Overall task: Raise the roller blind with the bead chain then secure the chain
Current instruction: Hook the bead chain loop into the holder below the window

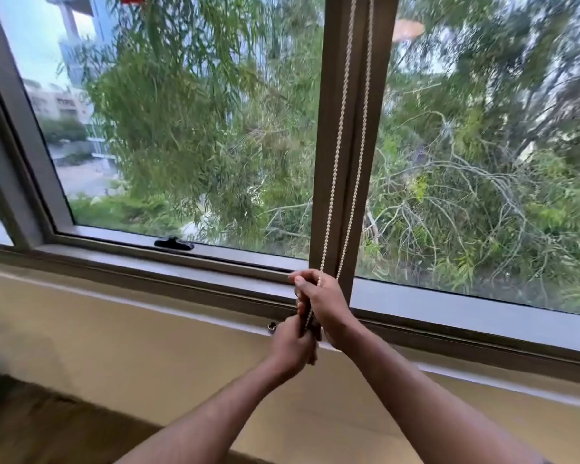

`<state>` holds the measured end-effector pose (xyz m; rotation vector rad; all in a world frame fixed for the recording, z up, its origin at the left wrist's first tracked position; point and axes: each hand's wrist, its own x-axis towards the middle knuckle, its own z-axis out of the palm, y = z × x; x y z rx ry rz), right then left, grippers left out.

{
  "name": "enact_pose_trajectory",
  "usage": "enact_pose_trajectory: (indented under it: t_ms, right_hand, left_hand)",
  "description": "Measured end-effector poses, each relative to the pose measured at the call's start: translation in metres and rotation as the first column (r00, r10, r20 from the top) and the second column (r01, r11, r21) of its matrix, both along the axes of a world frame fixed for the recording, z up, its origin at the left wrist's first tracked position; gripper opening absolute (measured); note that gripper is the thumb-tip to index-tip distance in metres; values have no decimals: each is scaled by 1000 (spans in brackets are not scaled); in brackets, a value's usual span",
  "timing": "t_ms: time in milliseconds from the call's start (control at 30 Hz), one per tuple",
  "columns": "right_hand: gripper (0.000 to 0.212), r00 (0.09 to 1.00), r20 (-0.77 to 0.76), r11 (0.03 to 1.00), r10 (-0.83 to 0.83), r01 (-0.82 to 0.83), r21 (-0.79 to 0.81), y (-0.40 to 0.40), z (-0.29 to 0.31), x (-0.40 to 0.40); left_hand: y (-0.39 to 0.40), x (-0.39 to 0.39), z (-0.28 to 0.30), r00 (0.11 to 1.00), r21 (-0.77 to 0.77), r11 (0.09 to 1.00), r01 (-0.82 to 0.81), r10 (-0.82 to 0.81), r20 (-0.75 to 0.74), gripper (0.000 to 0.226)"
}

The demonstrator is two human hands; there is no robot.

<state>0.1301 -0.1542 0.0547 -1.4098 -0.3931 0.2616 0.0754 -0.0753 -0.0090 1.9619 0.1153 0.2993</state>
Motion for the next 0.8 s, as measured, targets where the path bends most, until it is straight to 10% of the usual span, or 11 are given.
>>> enact_pose_trajectory:
  t_ms: [267,667,800]
  right_hand:
    - [7,998,0,993,-56,56,-107,16,-67,14]
    - [62,999,34,990,21,-26,141,26,-96,43]
    - [41,987,-55,947,-153,162,278,33,-115,49]
  left_hand:
    - [34,20,-56,977,152,974,166,-141,-162,22]
    - [81,66,-69,972,79,971,224,-229,60,22]
    - [99,74,-80,975,-9,990,138,-134,177,19]
